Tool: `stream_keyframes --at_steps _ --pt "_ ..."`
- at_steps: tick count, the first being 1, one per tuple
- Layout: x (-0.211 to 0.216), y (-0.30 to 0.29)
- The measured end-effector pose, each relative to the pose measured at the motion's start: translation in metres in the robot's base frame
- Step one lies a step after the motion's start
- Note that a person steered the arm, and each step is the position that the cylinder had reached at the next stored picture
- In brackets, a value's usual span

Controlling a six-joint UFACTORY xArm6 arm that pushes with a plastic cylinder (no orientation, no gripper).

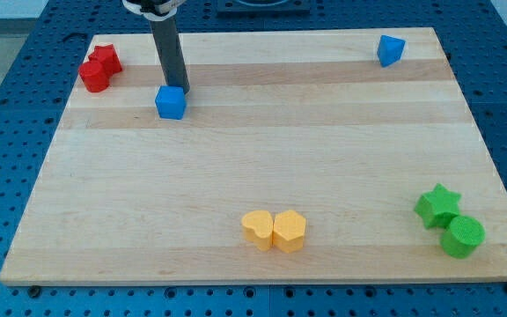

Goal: Move the blue cube towards the red circle

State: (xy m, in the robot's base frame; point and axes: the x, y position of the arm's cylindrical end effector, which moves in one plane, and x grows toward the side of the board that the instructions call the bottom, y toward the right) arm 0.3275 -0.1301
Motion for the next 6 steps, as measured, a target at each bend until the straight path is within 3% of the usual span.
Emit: stream_keyframes --at_steps 1,2,3,5,6 --pt "-0.012 0.053" --pt "0.009 0.076" --pt "0.033 0.057" --pt "0.040 -0.024" --pt "0.040 -0.037"
